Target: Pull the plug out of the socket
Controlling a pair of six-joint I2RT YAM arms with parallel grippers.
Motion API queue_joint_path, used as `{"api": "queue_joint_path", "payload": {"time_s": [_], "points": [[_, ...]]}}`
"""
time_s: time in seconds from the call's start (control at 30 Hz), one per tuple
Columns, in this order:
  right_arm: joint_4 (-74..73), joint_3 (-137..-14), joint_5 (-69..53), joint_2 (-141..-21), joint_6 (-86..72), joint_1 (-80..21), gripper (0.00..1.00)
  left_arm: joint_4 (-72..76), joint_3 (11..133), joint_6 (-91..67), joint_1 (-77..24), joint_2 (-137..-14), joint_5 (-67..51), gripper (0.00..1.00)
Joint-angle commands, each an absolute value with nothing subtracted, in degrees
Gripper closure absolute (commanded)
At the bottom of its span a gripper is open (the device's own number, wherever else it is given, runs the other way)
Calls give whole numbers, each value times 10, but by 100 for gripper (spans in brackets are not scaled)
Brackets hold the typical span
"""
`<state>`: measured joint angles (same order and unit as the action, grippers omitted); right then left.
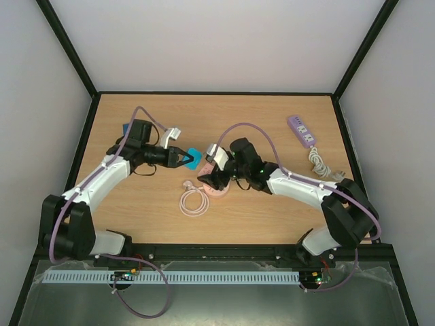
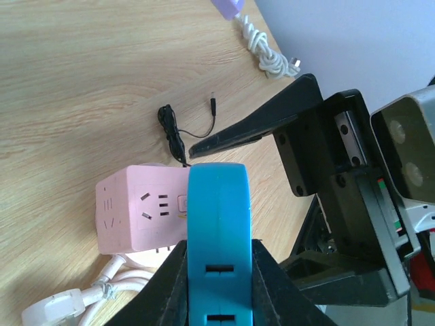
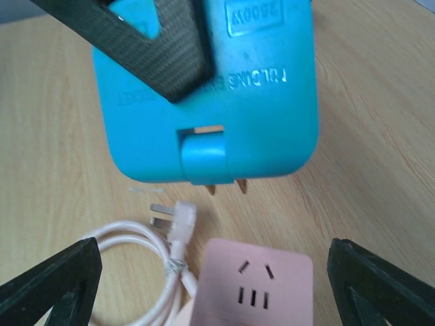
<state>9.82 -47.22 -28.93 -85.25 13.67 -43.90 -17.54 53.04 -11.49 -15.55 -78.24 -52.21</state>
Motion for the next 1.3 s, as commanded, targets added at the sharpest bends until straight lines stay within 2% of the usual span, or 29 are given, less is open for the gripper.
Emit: {"api": "queue_joint_path", "payload": {"time_s": [0.0,0.1,0.33,0.57,0.8,1.27], "points": [[-8,-521,-370,-832,155,-432,11,-168,524,-77,-141,-747,-567,97],[-77,-552,-459,-835,162,-406,12,-178,518,-17,-132,-718,-596,92],[-158,-610,-625,-828,132,-353,17,-189,501,49,-139,-653,-606,93],[-140,-651,-657,-797,79,-353,26,-231,511,122,-177,-621,-599,93],[-103,-664,-695,-789,11,-354,43,-250,514,153,-230,-608,-568,93],[-104,-627,-689,-785,18,-384,53,-245,523,147,-233,-609,-587,93]]}}
